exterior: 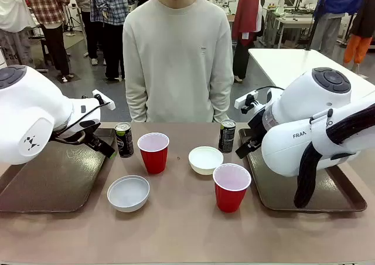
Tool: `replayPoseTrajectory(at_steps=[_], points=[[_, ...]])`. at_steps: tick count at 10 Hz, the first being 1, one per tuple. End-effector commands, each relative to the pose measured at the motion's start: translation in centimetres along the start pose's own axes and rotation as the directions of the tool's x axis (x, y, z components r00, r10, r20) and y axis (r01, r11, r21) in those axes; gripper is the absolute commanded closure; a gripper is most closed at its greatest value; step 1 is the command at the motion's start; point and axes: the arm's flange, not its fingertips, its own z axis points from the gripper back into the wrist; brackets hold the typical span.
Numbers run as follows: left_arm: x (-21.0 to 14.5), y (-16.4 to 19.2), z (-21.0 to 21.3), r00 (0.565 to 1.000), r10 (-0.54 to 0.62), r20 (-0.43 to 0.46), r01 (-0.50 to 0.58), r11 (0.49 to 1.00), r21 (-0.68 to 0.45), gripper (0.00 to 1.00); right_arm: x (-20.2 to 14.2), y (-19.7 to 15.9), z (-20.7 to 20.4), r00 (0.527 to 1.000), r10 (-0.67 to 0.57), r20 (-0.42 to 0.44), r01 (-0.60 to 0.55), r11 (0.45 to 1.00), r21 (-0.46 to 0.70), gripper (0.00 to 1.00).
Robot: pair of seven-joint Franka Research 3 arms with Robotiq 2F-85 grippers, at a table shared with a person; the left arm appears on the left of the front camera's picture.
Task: Prepare tableware on both trays.
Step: Pick up a Picnic Bowl from the table and place it on a Handle tray.
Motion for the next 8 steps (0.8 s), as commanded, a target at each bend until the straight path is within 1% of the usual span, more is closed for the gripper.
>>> replayPoseTrajectory(at_steps=[1, 8], points=[[0.00, -0.01, 0.00, 1.000, 0.000, 0.000, 0.000, 1.000, 0.000, 0.00, 0.00, 0.00, 0.00, 1.000, 0.000, 0.000, 0.000, 1.000, 0.000, 0.00], [0.00, -0.01, 0.00, 1.000, 0.000, 0.000, 0.000, 1.000, 0.000, 0.00, 0.00, 0.00, 0.00, 1.000, 0.000, 0.000, 0.000, 1.000, 0.000, 0.00]])
